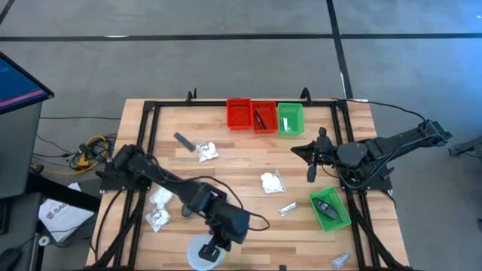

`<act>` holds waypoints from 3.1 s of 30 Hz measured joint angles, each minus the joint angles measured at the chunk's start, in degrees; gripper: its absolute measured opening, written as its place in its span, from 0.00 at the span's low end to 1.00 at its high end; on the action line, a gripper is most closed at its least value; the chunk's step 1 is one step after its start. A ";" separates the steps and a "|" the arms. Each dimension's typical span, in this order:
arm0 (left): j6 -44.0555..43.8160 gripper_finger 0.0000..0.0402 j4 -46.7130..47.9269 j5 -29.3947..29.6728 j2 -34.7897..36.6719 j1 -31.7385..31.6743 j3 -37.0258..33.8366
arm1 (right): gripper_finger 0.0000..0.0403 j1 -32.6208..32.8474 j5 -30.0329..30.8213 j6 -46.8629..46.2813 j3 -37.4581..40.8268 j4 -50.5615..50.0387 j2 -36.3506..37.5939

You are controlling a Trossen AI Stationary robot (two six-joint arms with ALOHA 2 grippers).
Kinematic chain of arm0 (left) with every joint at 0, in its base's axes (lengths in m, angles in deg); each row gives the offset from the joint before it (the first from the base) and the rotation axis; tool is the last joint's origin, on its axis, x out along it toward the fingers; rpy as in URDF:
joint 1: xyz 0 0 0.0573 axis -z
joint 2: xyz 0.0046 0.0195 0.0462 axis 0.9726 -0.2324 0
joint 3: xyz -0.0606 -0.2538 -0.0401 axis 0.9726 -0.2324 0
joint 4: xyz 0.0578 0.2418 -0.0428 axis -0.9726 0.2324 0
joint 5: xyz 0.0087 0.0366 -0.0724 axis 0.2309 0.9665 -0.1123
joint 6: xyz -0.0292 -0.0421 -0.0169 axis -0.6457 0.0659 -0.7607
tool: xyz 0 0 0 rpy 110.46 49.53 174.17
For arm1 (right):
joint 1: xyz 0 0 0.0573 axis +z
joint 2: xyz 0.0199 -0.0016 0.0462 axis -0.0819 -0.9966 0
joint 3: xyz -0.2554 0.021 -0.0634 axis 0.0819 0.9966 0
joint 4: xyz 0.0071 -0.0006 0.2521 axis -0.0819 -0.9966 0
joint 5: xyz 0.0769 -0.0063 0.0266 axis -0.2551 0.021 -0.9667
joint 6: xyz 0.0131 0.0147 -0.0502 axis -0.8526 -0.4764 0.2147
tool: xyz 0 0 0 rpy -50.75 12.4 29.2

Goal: Pick & Place Travel size toiletries

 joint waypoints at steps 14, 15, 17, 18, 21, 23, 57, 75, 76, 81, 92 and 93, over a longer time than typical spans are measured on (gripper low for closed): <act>-0.34 0.01 7.55 -0.49 -2.02 0.37 -0.22 | 0.00 0.00 -0.05 0.00 0.00 -0.12 0.00; -0.04 0.01 7.29 -0.37 -1.91 0.19 -0.20 | 0.00 0.00 -0.05 0.00 0.00 -0.12 0.00; 0.13 0.01 7.27 -0.30 -1.89 -0.07 -0.20 | 0.00 0.00 -0.05 0.00 0.00 -0.12 0.00; 0.13 0.01 7.33 -0.48 -1.92 -0.09 -0.20 | 0.00 0.00 -0.05 0.00 0.00 -0.12 0.00; 0.16 0.01 7.69 -2.30 -2.26 -0.11 -0.20 | 0.00 0.00 -0.08 0.00 0.00 -0.12 -0.02; 0.14 0.01 8.23 -2.55 -2.39 0.20 -0.22 | 0.00 0.00 -0.09 0.00 0.00 -0.14 0.00; -8.17 0.01 16.10 -4.08 -1.51 6.29 -7.45 | 0.00 0.00 -0.14 -0.02 -0.02 -1.43 -0.02; -22.83 0.01 9.03 -3.08 12.88 7.57 -27.41 | 0.00 -0.01 -0.14 -0.02 -0.02 -1.65 -0.02; -24.10 0.01 8.61 -3.06 13.72 7.88 -28.67 | 0.00 0.00 -0.14 -0.02 -0.02 -1.65 -0.02; -30.10 0.01 7.05 -3.08 17.11 9.57 -33.05 | 0.00 0.00 -0.14 -0.04 -0.02 -1.60 -0.02; -38.64 0.01 5.12 -3.10 19.82 13.10 -34.77 | 0.00 -0.02 -0.14 -0.04 -0.02 -1.65 -0.02; -39.16 0.01 5.08 -3.10 19.82 13.45 -34.77 | 0.00 0.00 -0.14 -0.07 -0.02 -1.66 0.00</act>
